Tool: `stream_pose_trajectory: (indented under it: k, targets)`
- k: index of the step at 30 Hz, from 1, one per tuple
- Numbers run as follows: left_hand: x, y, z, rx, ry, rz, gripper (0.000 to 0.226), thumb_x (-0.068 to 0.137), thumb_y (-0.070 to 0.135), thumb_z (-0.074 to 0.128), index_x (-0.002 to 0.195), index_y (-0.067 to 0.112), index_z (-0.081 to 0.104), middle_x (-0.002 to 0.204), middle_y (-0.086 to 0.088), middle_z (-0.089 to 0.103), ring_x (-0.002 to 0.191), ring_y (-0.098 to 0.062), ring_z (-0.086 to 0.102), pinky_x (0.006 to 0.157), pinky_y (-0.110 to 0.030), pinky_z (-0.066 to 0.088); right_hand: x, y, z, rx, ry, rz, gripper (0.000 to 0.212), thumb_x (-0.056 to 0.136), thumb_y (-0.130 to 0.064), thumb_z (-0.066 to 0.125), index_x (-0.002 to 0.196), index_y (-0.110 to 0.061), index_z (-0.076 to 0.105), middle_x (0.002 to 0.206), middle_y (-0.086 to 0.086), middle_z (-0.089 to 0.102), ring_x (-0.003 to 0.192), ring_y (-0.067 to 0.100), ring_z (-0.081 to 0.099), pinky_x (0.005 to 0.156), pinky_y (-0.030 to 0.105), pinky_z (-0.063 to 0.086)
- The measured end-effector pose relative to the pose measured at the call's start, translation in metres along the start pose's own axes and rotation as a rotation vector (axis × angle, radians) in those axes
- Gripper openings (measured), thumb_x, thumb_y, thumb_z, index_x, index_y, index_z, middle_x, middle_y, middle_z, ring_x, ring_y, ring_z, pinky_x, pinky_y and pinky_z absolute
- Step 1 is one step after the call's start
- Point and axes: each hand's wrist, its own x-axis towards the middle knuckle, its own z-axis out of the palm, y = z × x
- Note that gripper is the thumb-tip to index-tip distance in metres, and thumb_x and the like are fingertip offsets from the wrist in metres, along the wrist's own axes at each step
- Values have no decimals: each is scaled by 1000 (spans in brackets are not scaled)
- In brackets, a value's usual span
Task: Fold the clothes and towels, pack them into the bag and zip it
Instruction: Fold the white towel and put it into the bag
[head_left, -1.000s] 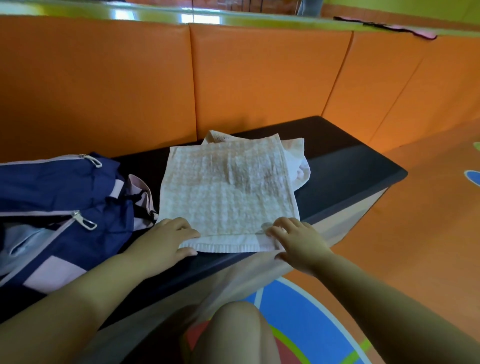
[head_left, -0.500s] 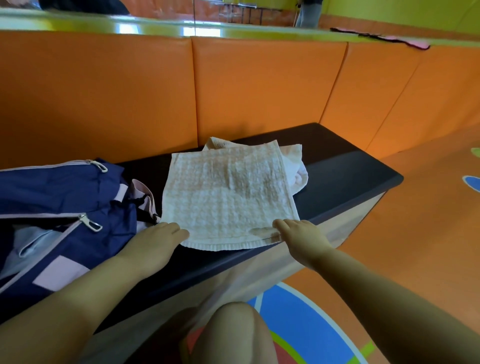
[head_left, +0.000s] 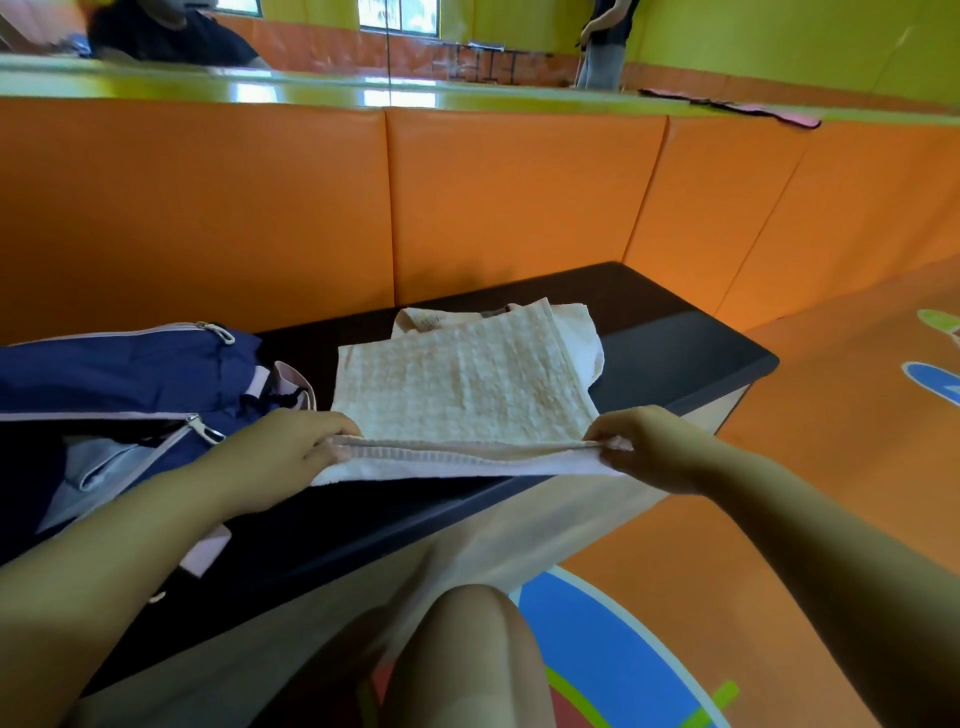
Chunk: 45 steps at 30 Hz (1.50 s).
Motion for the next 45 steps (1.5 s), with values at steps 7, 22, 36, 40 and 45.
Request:
stream_pose_trajectory:
  k: [7, 22, 36, 40, 45]
  targets:
    - [-12, 6, -23, -114, -82, -3, 18, 89, 26, 61, 97, 41, 56, 104, 19, 61, 95, -2, 58, 81, -16, 43, -2, -4, -16, 137, 50, 51, 23, 87, -20, 64, 110, -21, 64, 104, -8, 62, 96, 13, 58, 82, 26, 46]
    - [115, -31, -29, 156, 78, -175, 11, 94, 16, 49, 99, 13, 58, 95, -9, 60, 87, -24, 55, 79, -43, 48, 136, 17, -35, 160, 441, 159, 22, 87, -28, 66, 104, -16, 59, 93, 6, 67, 75, 24, 63, 68, 44, 56]
    - [188, -73, 15, 250, -82, -236, 17, 95, 22, 48, 106, 10, 54, 105, -9, 50, 92, -23, 53, 79, -35, 47, 223, 45, -15, -25, 241, 183, 23, 82, -16, 68, 104, -12, 61, 108, 9, 52, 96, 27, 54, 81, 39, 49]
    - [189, -83, 24, 181, -113, -271, 38, 96, 26, 45, 133, 15, 42, 134, -10, 37, 122, -31, 38, 100, -39, 37, 226, 47, -13, 31, 126, 202, 15, 92, -18, 55, 106, -10, 56, 104, 6, 52, 89, 22, 52, 65, 27, 41]
    - [191, -88, 24, 134, -157, -290, 47, 97, 31, 42, 142, 20, 33, 143, -6, 32, 132, -30, 24, 106, -39, 29, 230, 51, -14, 8, 74, 230, 19, 95, -27, 51, 107, -12, 53, 113, 6, 51, 92, 24, 54, 76, 36, 46]
